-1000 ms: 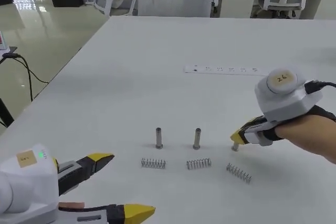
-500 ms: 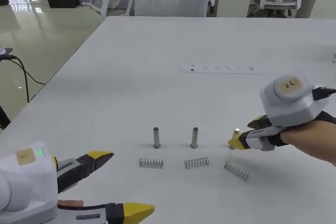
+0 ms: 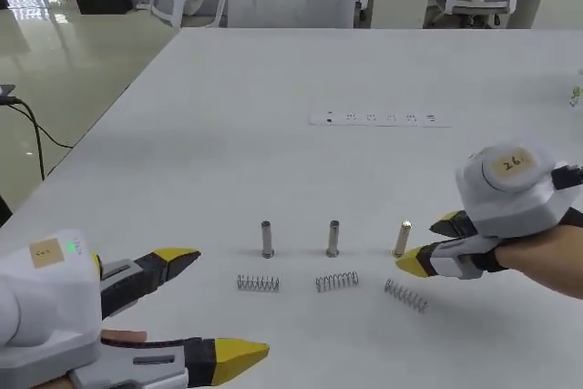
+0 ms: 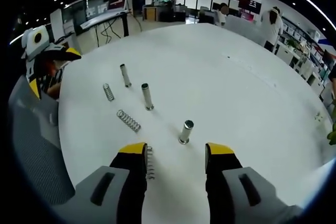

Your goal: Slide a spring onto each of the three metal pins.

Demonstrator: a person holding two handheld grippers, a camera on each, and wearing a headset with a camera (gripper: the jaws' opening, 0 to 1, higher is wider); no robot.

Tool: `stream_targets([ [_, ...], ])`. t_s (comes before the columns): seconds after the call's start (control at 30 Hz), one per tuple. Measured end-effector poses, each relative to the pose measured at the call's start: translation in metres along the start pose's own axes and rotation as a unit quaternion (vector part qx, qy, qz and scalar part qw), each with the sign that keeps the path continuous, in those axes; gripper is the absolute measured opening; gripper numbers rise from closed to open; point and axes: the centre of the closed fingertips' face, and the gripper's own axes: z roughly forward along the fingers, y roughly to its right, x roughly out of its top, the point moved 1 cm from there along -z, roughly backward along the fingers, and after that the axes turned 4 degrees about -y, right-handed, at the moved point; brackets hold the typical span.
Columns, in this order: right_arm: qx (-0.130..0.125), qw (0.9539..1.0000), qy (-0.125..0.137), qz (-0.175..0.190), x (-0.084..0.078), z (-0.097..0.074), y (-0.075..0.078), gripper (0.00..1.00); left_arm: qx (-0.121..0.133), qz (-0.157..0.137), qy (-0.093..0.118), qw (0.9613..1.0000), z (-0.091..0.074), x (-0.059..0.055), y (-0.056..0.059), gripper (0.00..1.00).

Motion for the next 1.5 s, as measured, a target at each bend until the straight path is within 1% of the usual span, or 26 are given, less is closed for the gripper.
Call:
stream_targets([
  [0.17, 0.007, 1.0000, -0.005, 0.000, -0.008, 0.001, -0.006, 0.42, -0.004, 0.005, 0.002, 1.0000, 0.003, 0.005, 0.000, 0.77],
  [0.37, 0.020, 0.9996, -0.020, -0.003, -0.022, 0.005, -0.016, 0.39, -0.010, 0.009, 0.005, 0.9999, 0.006, 0.012, 0.000, 0.77],
  [0.53, 0.029, 0.9990, -0.031, -0.009, -0.030, 0.008, -0.025, 0.36, -0.013, 0.005, 0.013, 0.9998, 0.007, 0.016, -0.001, 0.77],
  [0.73, 0.039, 0.9980, -0.047, -0.018, -0.035, 0.011, -0.032, 0.28, -0.017, 0.005, 0.012, 0.9998, 0.010, 0.016, 0.002, 0.76],
  [0.83, 0.043, 0.9972, -0.057, -0.023, -0.040, 0.014, -0.035, 0.24, -0.018, 0.004, 0.012, 0.9997, 0.010, 0.016, 0.003, 0.76],
  [1.0, 0.047, 0.9962, -0.067, -0.028, -0.046, 0.015, -0.038, 0.21, -0.017, 0.002, 0.013, 0.9998, 0.009, 0.016, 0.004, 0.76],
  [1.33, 0.047, 0.9958, -0.073, -0.030, -0.047, 0.017, -0.039, 0.14, -0.019, 0.001, 0.014, 0.9997, 0.009, 0.015, 0.006, 0.76],
  [1.5, 0.044, 0.9954, -0.075, -0.039, -0.047, 0.017, -0.038, 0.12, -0.020, 0.000, 0.015, 0.9997, 0.009, 0.014, 0.007, 0.76],
])
